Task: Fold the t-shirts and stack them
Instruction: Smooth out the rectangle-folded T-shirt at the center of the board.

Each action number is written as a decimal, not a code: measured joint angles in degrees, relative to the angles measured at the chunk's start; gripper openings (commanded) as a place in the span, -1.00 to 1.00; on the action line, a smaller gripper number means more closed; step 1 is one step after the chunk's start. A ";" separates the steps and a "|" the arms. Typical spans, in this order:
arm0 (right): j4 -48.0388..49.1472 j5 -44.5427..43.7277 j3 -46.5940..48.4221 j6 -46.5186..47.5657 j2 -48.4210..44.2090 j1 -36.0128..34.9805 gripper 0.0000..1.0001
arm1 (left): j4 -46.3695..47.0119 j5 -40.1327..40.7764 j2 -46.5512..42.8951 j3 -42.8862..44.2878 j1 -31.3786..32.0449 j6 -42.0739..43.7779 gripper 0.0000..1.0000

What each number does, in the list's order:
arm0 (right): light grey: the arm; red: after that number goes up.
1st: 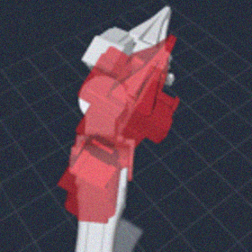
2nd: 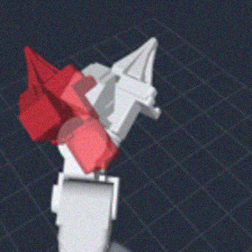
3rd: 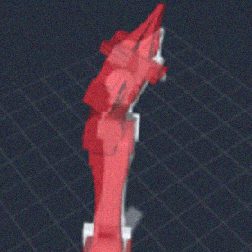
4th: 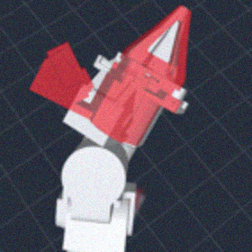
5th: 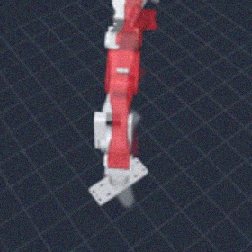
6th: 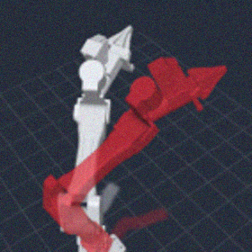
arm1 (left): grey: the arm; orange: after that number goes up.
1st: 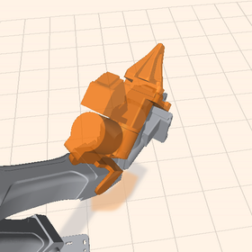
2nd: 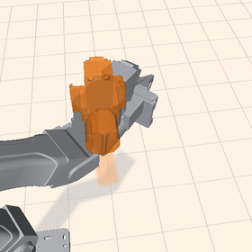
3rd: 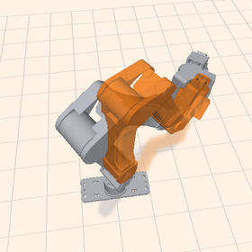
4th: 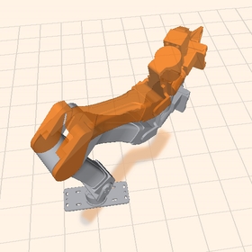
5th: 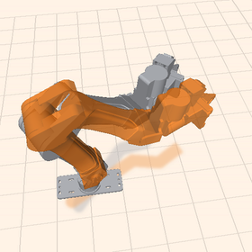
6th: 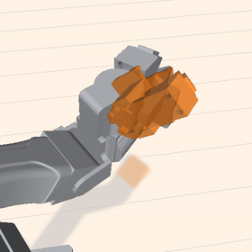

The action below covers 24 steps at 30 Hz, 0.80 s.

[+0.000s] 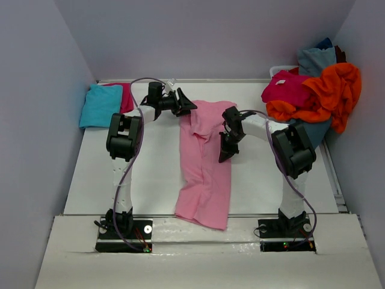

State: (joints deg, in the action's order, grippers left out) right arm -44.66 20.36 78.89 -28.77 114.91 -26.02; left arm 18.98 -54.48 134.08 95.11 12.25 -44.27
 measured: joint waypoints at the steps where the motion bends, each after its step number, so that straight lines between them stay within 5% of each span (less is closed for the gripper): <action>1: 0.04 0.00 -0.09 0.02 -0.04 0.00 -0.86 | -0.13 0.00 0.00 0.31 0.00 0.00 0.24; 24: 0.39 0.02 -1.57 -0.63 -0.90 0.00 -0.86 | -14.05 2.21 -1.95 8.37 -2.64 4.79 0.24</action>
State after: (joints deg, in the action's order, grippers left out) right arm -44.27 20.38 77.32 -29.41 114.02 -26.02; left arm 4.93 -52.27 132.14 103.48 9.61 -39.48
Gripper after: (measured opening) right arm 0.070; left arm 0.621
